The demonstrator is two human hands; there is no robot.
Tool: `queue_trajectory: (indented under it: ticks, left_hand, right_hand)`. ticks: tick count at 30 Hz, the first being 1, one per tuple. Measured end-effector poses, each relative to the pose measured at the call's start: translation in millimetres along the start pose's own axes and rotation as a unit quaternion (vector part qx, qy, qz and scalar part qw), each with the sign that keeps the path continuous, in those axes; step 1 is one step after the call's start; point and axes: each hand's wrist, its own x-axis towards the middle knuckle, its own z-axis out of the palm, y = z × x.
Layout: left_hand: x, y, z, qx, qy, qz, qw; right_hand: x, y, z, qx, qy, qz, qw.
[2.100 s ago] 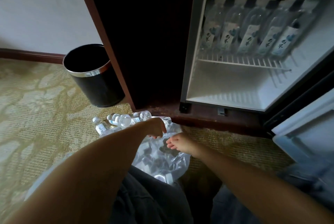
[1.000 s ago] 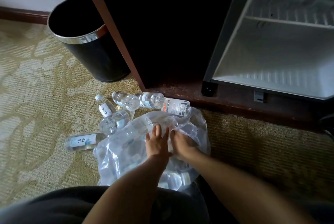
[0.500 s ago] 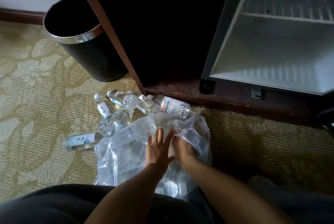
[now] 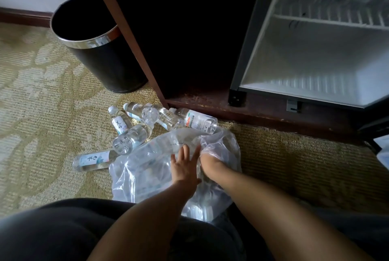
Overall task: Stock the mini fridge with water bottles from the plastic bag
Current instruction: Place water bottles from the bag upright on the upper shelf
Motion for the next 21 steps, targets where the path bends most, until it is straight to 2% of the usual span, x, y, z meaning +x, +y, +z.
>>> queue_trajectory:
  ticks: [3,6,9,13,21]
  left_hand:
    - [-2,-2,1,0.018,0.004,0.018,1.0]
    - [-3,-6,0,0.022,0.003,0.047,0.999]
    - [-4,-9,-8,0.033,-0.007,0.078,0.996]
    - [-4,-7,-25,0.026,-0.043,0.097,0.994]
    - [-3,17,-52,-0.075,-0.004,0.087,0.993]
  right_hand:
    - [-7,-5,0,-0.063,0.019,0.036,0.997]
    - [-13,-9,0,0.013,0.053,0.072,0.996]
    - [-22,-14,0,0.041,0.057,0.079,0.994]
    - [-36,-17,-2,0.016,0.087,0.046,0.995]
    - [-84,15,-24,-0.12,0.08,0.04,0.989]
